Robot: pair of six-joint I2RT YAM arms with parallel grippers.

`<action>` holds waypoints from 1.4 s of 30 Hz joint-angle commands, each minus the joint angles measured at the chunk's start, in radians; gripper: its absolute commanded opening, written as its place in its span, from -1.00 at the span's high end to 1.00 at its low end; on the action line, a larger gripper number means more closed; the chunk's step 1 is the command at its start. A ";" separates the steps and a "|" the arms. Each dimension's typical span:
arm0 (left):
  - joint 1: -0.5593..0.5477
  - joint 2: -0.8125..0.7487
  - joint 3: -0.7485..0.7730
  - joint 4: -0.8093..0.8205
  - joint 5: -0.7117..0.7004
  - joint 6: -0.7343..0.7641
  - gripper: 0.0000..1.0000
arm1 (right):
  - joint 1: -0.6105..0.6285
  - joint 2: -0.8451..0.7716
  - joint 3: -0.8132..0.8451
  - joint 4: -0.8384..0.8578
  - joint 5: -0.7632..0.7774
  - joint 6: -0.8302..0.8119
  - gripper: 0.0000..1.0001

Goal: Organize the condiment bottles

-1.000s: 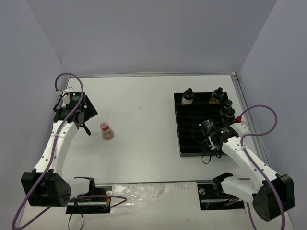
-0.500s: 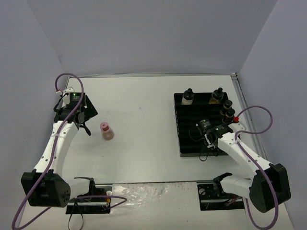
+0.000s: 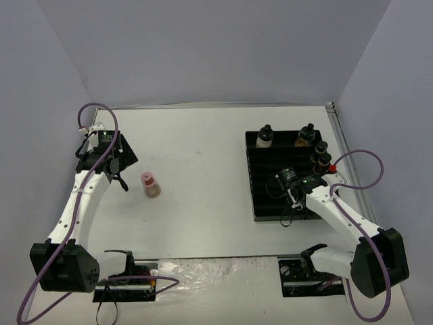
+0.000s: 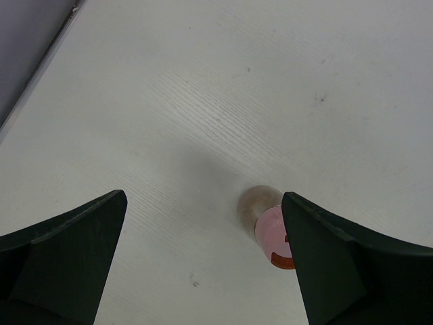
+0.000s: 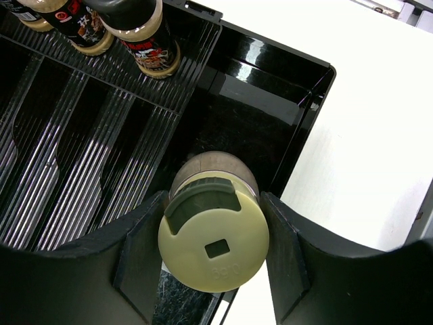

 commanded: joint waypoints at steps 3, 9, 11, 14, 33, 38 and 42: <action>-0.003 -0.025 0.039 0.047 -0.008 -0.001 -0.94 | -0.005 -0.039 0.017 -0.014 0.053 0.009 -0.17; -0.003 -0.026 0.039 0.046 -0.008 -0.001 -0.94 | -0.005 -0.036 0.018 -0.013 0.051 0.004 -0.35; -0.004 -0.026 0.039 0.046 -0.008 -0.001 -0.94 | -0.005 -0.038 0.019 -0.016 0.045 0.000 -0.36; -0.003 -0.026 0.039 0.046 -0.008 -0.002 -0.94 | -0.004 -0.050 0.022 -0.021 0.041 -0.006 -0.44; -0.003 -0.028 0.038 0.046 -0.012 0.001 -0.94 | 0.001 -0.060 0.234 -0.084 0.099 -0.192 -1.00; -0.003 -0.026 0.036 0.049 -0.016 -0.001 -0.94 | 0.125 0.069 0.391 -0.052 0.108 -0.386 -1.00; -0.003 -0.025 0.042 0.041 -0.031 -0.002 -0.94 | 0.341 0.299 0.639 0.062 0.050 -0.602 -1.00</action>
